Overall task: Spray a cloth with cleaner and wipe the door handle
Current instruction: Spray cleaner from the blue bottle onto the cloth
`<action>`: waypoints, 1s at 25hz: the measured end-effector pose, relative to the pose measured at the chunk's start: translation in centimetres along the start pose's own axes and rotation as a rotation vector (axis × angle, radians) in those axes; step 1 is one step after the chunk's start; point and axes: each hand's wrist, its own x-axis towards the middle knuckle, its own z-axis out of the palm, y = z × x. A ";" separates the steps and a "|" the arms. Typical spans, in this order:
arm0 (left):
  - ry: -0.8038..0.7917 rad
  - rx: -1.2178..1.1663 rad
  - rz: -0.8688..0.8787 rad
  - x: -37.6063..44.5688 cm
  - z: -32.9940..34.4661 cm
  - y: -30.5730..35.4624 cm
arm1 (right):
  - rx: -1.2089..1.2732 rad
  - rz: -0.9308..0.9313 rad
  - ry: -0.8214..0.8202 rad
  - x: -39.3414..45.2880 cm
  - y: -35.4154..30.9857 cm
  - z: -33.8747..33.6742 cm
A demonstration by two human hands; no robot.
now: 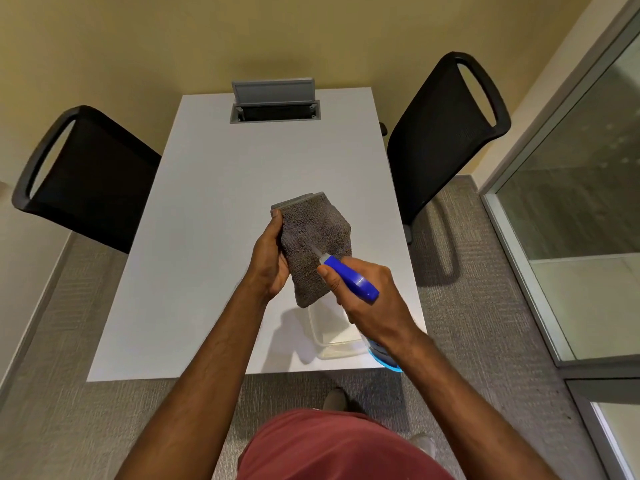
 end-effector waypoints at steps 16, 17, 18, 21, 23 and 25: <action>0.005 -0.055 0.009 -0.2 -1.1 0.8 | 0.138 0.132 0.109 0.5 2.1 -4.1; 0.005 -0.054 0.009 -0.2 -1.2 0.8 | 0.150 0.126 0.133 0.5 2.2 -4.2; 0.008 -0.053 0.011 -0.3 -1.2 0.9 | 0.159 0.116 0.167 0.7 2.3 -4.2; 0.022 -0.050 0.012 -0.4 -1.5 0.9 | 0.209 0.103 0.297 0.9 2.4 -4.0; 0.032 -0.047 0.009 -0.5 -1.7 0.7 | 0.226 0.082 0.379 1.1 2.7 -3.8; 0.038 -0.047 0.011 -0.6 -2.0 0.6 | 0.240 0.078 0.418 1.5 3.3 -3.5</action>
